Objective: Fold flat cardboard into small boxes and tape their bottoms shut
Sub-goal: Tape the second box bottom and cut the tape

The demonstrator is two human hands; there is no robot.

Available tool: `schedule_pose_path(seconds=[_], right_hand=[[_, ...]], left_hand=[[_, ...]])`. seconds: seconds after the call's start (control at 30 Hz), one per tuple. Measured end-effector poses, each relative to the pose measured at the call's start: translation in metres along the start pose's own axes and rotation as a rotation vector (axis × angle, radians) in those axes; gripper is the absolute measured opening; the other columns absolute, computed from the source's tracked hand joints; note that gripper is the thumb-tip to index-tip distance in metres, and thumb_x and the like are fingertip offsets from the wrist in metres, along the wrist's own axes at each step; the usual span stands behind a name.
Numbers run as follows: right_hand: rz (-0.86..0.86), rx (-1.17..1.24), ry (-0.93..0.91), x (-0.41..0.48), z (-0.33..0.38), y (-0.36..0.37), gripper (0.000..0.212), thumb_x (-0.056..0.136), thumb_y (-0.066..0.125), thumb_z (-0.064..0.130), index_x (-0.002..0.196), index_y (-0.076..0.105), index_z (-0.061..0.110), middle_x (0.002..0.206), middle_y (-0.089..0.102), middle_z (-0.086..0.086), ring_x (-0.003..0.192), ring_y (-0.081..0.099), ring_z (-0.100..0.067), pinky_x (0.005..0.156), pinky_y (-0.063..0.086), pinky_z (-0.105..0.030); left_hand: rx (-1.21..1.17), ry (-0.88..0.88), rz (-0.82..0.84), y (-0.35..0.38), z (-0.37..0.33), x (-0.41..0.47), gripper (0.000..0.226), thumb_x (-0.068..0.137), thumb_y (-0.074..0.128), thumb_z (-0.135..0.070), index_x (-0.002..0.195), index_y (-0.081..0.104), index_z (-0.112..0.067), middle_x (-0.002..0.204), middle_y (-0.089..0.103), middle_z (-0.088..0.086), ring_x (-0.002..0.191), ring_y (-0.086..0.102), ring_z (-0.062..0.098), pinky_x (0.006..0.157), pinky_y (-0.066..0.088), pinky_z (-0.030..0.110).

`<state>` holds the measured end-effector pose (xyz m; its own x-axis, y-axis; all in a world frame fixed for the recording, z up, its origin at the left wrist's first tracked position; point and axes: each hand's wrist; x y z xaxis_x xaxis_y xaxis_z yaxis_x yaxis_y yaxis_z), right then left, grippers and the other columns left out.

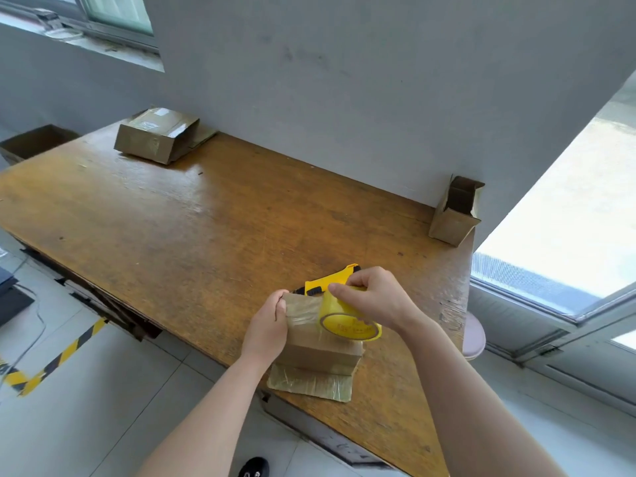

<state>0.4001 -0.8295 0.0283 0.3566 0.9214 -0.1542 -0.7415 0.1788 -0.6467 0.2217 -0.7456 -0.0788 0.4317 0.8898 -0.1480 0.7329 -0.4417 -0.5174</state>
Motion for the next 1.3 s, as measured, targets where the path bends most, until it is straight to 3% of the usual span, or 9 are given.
schedule_pose_path(seconds=[0.1,0.2,0.27,0.37,0.47,0.8,1.03,1.17,1.3], right_hand=[[0.005,-0.070,-0.017,-0.001,-0.004,-0.007,0.050,0.077,0.070,0.045,0.069,0.058,-0.002,0.055,0.041,-0.002,0.045,0.041,-0.013,0.046,0.034,-0.025],[-0.041,-0.259,-0.010,-0.004,-0.018,-0.025,0.049,0.071,0.072,0.056,0.058,0.059,0.010,0.046,0.042,0.007,0.043,0.039,-0.010,0.042,0.031,-0.026],[-0.087,-0.383,0.039,-0.009,-0.030,-0.030,0.053,0.068,0.072,0.062,0.052,0.052,0.016,0.046,0.042,0.006,0.045,0.040,-0.011,0.041,0.028,-0.027],[-0.139,-0.374,0.083,-0.016,-0.042,-0.022,0.066,0.069,0.071,0.065,0.049,0.032,0.016,0.043,0.030,0.006,0.043,0.029,-0.013,0.040,0.018,-0.026],[-0.138,-0.353,0.071,-0.018,-0.046,-0.022,0.069,0.069,0.071,0.065,0.049,0.027,0.017,0.043,0.024,0.006,0.042,0.024,-0.012,0.040,0.016,-0.026],[-0.120,-0.352,0.104,-0.017,-0.058,-0.016,0.060,0.074,0.065,0.068,0.049,0.037,0.022,0.048,0.038,0.008,0.047,0.036,-0.010,0.042,0.023,-0.024],[-0.125,-0.355,0.156,-0.015,-0.070,-0.007,0.054,0.073,0.066,0.069,0.051,0.040,0.027,0.049,0.041,0.010,0.047,0.039,-0.007,0.041,0.022,-0.023],[-0.116,-0.357,0.180,-0.012,-0.076,-0.001,0.051,0.072,0.065,0.071,0.056,0.049,0.026,0.053,0.048,0.009,0.051,0.045,-0.008,0.042,0.025,-0.023],[-0.072,-0.325,0.212,-0.010,-0.082,-0.001,0.053,0.072,0.065,0.071,0.054,0.047,0.024,0.052,0.047,0.008,0.049,0.042,-0.010,0.042,0.026,-0.024]], left_hand=[[0.022,0.009,0.004,0.000,0.000,0.001,0.037,0.104,0.023,-0.028,0.133,0.047,-0.023,0.113,0.055,-0.006,0.101,0.051,0.012,0.077,0.040,0.030],[0.046,0.004,0.000,-0.001,0.003,0.002,0.038,0.105,0.022,-0.029,0.135,0.045,-0.022,0.115,0.052,-0.006,0.103,0.050,0.013,0.076,0.041,0.029],[0.056,0.009,-0.009,0.000,0.005,0.002,0.039,0.105,0.022,-0.030,0.135,0.045,-0.023,0.114,0.052,-0.006,0.102,0.050,0.013,0.072,0.041,0.026],[0.063,0.004,-0.018,0.003,0.007,0.002,0.039,0.104,0.023,-0.032,0.137,0.044,-0.025,0.116,0.053,-0.007,0.102,0.050,0.014,0.074,0.043,0.029],[0.074,-0.007,-0.016,0.003,0.008,0.003,0.039,0.104,0.022,-0.034,0.137,0.043,-0.028,0.116,0.053,-0.007,0.100,0.050,0.013,0.069,0.043,0.026],[0.098,-0.017,-0.015,0.002,0.007,0.002,0.041,0.104,0.023,-0.035,0.139,0.042,-0.026,0.130,0.054,0.000,0.108,0.049,0.015,0.077,0.041,0.030],[0.092,-0.034,-0.018,0.001,0.003,-0.001,0.041,0.104,0.024,-0.034,0.141,0.040,-0.026,0.139,0.050,0.001,0.123,0.047,0.021,0.089,0.042,0.031],[0.104,-0.036,-0.027,0.001,0.001,-0.003,0.042,0.104,0.024,-0.036,0.142,0.040,-0.026,0.139,0.051,0.002,0.115,0.051,0.018,0.084,0.042,0.030],[0.067,-0.026,0.001,0.003,0.001,-0.007,0.050,0.097,0.034,-0.055,0.142,0.036,-0.033,0.135,0.050,-0.007,0.119,0.048,0.015,0.088,0.043,0.032]])
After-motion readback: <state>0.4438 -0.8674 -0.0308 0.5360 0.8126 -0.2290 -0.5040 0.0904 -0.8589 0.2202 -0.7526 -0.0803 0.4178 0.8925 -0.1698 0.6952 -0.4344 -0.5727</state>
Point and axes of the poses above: each hand's wrist, its own x-axis towards the middle knuckle, its own y-axis out of the palm, z = x × y
